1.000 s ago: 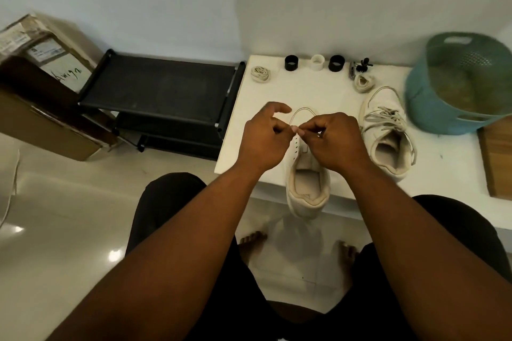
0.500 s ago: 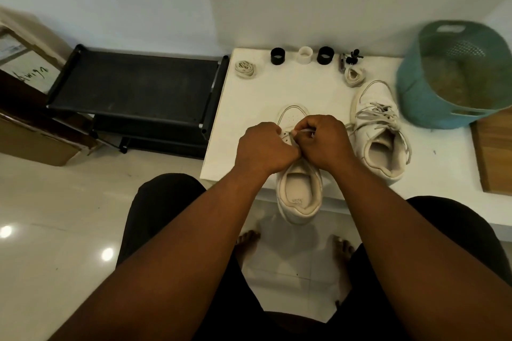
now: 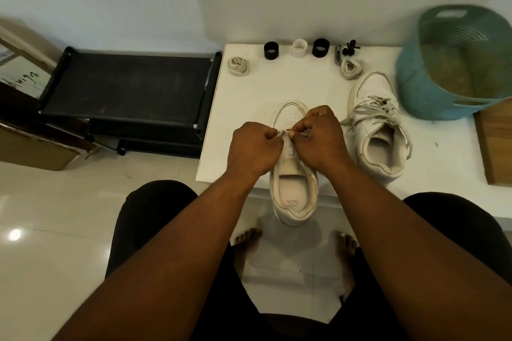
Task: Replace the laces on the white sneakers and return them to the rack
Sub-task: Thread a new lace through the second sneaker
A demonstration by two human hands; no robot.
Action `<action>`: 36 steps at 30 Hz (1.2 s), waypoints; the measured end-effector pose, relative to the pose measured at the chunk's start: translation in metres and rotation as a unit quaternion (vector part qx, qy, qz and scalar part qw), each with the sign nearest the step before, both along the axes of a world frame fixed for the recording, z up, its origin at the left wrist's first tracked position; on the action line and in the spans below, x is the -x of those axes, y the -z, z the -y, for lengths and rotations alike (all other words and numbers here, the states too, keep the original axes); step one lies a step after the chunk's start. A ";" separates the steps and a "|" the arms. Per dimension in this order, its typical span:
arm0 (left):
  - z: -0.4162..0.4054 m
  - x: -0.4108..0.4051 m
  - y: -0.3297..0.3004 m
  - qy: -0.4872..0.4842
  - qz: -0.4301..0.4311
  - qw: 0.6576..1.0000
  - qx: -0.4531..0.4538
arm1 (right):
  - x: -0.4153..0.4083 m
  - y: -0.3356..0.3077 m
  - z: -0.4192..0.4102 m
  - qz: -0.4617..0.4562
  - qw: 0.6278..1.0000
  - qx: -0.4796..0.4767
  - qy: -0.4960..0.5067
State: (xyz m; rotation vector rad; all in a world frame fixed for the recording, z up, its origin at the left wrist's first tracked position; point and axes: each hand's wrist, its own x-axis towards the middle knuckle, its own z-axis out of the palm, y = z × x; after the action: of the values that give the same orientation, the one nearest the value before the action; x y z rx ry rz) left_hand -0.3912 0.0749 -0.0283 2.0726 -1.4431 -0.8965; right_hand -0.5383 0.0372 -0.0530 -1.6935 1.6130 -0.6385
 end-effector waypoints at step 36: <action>0.025 -0.022 -0.048 -0.184 -0.511 0.822 0.168 | 0.003 -0.002 -0.004 -0.139 0.990 0.004 -0.004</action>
State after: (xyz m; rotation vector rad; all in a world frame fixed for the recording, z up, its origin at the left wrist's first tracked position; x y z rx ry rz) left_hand -0.3694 0.0500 0.0200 1.1637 -0.5239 -1.1910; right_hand -0.5416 0.0408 -0.0514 -1.8581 1.7943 -0.4203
